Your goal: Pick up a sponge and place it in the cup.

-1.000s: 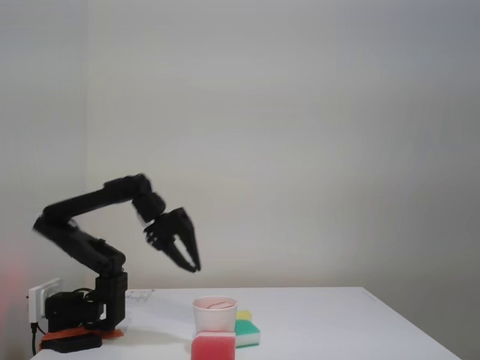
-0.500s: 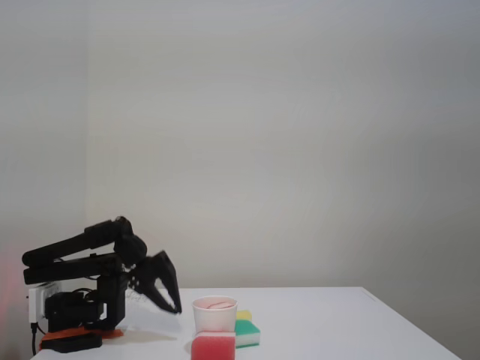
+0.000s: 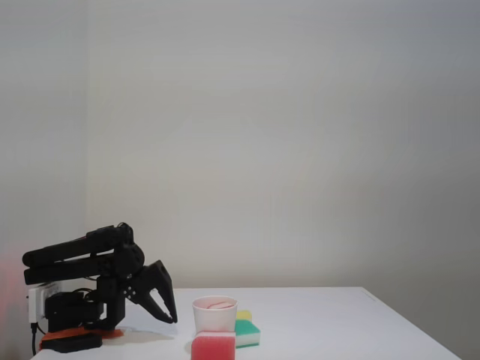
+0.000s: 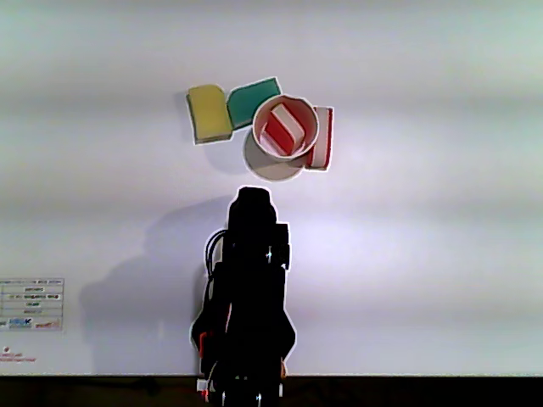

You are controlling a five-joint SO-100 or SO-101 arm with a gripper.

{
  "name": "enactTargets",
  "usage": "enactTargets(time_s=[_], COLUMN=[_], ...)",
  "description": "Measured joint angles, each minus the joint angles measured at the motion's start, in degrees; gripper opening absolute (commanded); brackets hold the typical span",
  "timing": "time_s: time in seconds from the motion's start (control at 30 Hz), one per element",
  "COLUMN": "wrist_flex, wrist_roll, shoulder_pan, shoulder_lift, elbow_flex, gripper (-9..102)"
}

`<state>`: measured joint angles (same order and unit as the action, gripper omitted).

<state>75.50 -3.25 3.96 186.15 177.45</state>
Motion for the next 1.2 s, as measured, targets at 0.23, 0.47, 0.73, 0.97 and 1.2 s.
enactTargets(time_s=[0.23, 0.47, 0.73, 0.97, 1.2], wrist_flex=[0.09, 0.09, 0.09, 0.09, 0.09], wrist_roll=[0.70, 0.70, 0.70, 0.70, 0.70], shoulder_pan=[0.26, 0.26, 0.26, 0.26, 0.26], shoulder_lift=[0.26, 0.26, 0.26, 0.26, 0.26], elbow_flex=[-0.18, -0.18, -0.18, -0.18, -0.18], gripper=[0, 0, 0, 0, 0])
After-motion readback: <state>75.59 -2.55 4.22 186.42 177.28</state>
